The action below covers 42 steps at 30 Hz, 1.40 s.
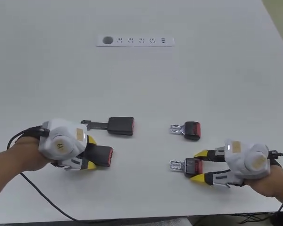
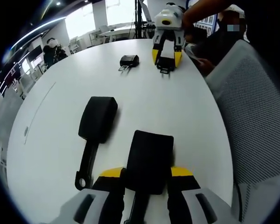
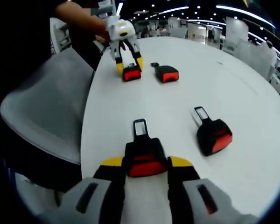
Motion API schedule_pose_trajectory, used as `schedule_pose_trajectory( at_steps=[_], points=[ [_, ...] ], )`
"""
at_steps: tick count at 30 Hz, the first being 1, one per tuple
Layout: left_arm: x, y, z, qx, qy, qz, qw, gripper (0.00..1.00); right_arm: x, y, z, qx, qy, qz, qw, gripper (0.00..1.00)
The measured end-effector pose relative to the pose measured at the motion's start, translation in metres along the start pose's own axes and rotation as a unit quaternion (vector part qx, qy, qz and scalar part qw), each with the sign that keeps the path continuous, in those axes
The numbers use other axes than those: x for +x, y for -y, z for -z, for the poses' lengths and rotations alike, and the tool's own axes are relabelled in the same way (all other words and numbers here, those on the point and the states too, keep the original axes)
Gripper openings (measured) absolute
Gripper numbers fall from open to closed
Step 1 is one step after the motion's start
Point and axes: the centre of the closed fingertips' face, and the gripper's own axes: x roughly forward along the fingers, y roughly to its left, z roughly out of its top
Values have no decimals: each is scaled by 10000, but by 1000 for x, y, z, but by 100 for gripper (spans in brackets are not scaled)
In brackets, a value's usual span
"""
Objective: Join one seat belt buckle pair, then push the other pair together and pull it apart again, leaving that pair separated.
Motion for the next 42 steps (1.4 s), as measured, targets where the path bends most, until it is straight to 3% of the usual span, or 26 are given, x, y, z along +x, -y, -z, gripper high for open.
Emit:
schedule_pose_trajectory(
  at_steps=[9, 42],
  points=[
    [0, -1, 0, 37, -73, 82, 9999, 37, 20, -1, -21, -106, 201, -71, 9997, 34],
    [2, 0, -1, -30, -263, 66, 9996, 36, 104, -12, -107, -253, 423, -363, 9981, 34]
  ],
)
